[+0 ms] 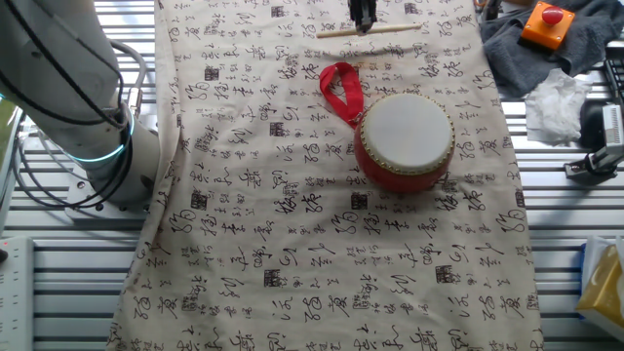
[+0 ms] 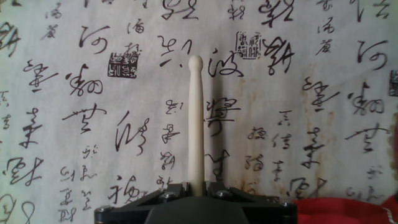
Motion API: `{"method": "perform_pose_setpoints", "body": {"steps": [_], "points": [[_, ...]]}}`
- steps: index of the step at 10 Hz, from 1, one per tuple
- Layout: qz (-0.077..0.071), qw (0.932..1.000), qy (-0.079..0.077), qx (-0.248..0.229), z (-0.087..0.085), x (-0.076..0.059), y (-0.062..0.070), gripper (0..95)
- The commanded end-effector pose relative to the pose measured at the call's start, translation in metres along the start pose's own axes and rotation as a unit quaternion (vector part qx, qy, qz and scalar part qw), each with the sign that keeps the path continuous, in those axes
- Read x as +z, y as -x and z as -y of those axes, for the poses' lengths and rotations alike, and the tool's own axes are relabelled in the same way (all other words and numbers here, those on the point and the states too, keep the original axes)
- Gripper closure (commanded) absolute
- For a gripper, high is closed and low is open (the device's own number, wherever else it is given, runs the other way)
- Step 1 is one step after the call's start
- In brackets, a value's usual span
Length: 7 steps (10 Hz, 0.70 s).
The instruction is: Play the drum
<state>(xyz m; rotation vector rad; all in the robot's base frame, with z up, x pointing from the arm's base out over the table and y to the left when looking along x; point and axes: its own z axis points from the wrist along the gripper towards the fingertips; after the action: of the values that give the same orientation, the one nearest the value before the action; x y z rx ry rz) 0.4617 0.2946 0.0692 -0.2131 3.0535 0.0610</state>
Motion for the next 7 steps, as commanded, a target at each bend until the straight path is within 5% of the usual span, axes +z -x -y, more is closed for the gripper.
{"method": "perform_pose_setpoints", "body": {"steps": [1,7], "points": [[-0.005,0.9999,0.002,-0.012,0.005,-0.011,0.0,95.0],[-0.024,0.9988,0.009,-0.041,0.034,-0.055,-0.005,95.0]]}}
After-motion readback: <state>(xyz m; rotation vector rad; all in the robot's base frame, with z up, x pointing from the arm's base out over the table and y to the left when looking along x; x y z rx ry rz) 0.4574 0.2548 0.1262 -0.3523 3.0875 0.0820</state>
